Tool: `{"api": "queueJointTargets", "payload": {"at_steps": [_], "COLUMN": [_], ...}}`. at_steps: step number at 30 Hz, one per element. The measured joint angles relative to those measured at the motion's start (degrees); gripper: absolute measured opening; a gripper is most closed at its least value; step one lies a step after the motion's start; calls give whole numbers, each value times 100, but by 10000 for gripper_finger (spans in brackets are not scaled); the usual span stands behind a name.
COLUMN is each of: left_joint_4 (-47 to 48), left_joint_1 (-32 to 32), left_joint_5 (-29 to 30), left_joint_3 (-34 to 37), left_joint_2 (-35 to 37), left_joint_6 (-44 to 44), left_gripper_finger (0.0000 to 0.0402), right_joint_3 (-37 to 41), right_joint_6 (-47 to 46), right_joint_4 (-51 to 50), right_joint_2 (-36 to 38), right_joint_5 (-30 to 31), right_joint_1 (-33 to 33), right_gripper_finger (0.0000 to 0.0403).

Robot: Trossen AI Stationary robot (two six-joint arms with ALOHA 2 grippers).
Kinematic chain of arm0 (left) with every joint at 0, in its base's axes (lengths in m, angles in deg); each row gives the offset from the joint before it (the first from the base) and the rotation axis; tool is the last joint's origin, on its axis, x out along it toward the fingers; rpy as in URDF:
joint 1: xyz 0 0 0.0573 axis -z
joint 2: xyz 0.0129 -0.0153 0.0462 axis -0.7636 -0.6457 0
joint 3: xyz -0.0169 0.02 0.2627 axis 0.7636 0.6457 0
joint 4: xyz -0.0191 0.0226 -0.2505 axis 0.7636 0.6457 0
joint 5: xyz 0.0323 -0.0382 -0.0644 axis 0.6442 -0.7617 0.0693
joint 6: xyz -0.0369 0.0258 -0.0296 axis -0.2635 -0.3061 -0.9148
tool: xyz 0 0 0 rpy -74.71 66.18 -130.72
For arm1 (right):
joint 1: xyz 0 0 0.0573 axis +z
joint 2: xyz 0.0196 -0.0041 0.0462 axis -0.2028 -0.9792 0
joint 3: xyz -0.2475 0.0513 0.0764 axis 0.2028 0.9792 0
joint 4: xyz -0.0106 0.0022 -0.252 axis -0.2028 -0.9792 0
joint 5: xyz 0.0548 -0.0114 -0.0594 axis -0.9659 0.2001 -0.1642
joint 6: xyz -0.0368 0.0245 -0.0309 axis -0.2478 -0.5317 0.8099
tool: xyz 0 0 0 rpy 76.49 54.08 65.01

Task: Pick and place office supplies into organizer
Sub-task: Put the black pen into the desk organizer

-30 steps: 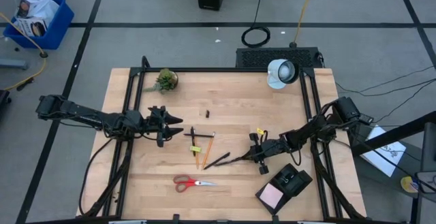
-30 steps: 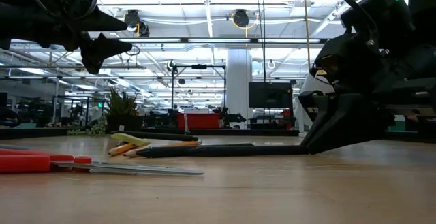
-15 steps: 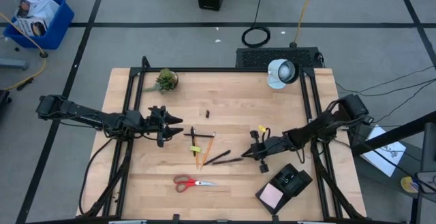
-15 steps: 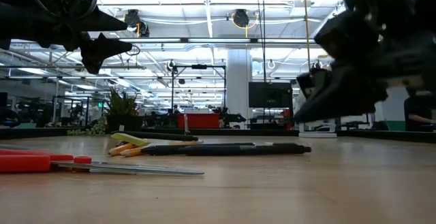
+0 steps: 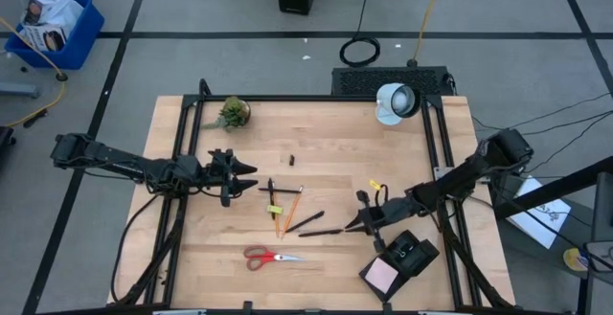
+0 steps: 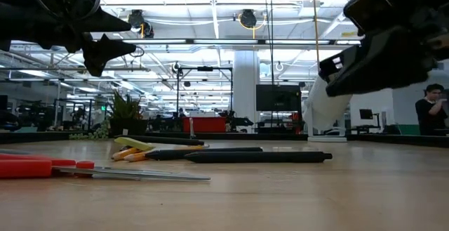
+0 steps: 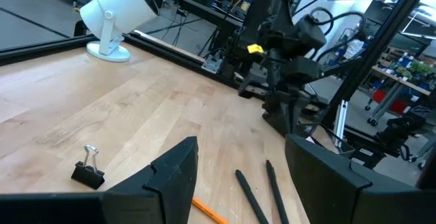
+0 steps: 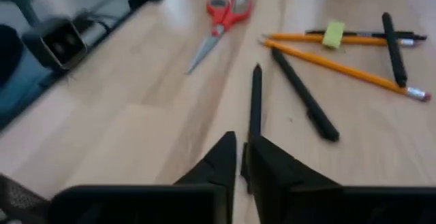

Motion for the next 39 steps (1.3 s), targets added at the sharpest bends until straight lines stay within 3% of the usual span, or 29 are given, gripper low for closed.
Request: {"api": "queueJointTargets", "payload": {"at_steps": [5,10,16,30,34,39], "left_joint_4": [7,7,100,132,129,127], "left_joint_1": [-2,0,0,-2,0,-2], "left_joint_5": [287,291,291,291,291,291], "left_joint_3": [0,0,0,0,0,0], "left_joint_2": [1,2,0,0,0,0], "left_joint_6": [-9,-32,-94,-133,-148,-149], "left_gripper_finger": [225,225,225,225,225,225], "right_joint_3": [-134,-449,-636,-651,-652,-648], "right_joint_6": [62,158,264,128,136,43], "right_joint_4": [8,28,518,1212,1425,1430], "right_joint_2": [-395,-921,-1712,-2589,-2795,-2867], "right_joint_5": [433,421,249,129,-218,-327], "right_joint_1": [159,86,76,-269,-409,-456], "right_gripper_finger": [93,156,178,144,108,35]}}
